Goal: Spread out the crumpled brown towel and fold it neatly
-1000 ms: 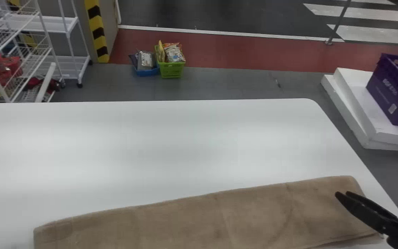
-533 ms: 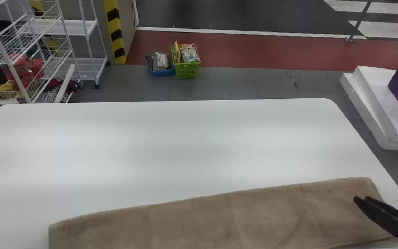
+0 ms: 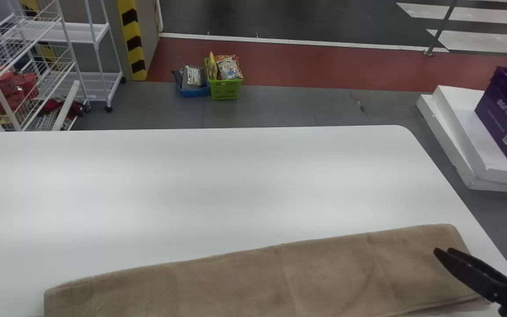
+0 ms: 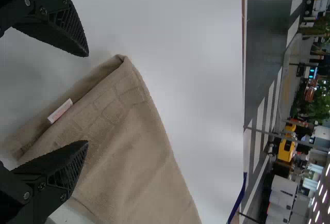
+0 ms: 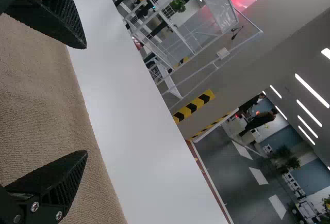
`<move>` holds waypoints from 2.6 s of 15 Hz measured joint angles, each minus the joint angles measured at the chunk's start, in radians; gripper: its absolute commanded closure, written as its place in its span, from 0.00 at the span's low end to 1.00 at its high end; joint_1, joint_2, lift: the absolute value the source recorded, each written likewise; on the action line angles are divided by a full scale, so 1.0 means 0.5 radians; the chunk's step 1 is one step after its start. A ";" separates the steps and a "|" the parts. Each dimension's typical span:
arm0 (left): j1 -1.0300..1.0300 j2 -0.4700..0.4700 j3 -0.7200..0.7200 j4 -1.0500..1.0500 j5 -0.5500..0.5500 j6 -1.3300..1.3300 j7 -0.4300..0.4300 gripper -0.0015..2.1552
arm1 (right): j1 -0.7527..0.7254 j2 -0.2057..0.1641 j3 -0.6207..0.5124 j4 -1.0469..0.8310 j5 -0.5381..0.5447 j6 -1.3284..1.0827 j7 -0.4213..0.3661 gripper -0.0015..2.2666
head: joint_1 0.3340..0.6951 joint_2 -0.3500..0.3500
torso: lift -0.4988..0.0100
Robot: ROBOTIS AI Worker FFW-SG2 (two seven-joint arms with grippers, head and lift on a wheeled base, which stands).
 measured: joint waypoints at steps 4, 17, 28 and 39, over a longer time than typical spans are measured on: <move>0.011 0.000 -0.136 -0.007 -0.141 -0.008 0.108 0.12 | 0.000 -0.001 -0.016 0.007 -0.007 -0.001 0.006 0.03 | 1.00 0.28 | 0.73; 0.002 0.000 -0.162 0.013 -0.271 -0.040 0.166 0.29 | -0.014 -0.002 -0.017 0.046 -0.004 -0.025 0.006 0.03 | 1.00 0.30 | 0.73; -0.001 0.000 -0.127 0.002 -0.304 -0.173 0.081 0.80 | -0.012 -0.002 -0.028 0.068 -0.013 -0.033 0.007 0.03 | 1.00 0.29 | 0.73; 0.036 0.000 -0.071 -0.343 -0.278 -0.215 -0.072 0.80 | -0.004 0.001 -0.009 0.065 -0.009 -0.037 0.008 0.03 | 1.00 0.26 | 0.73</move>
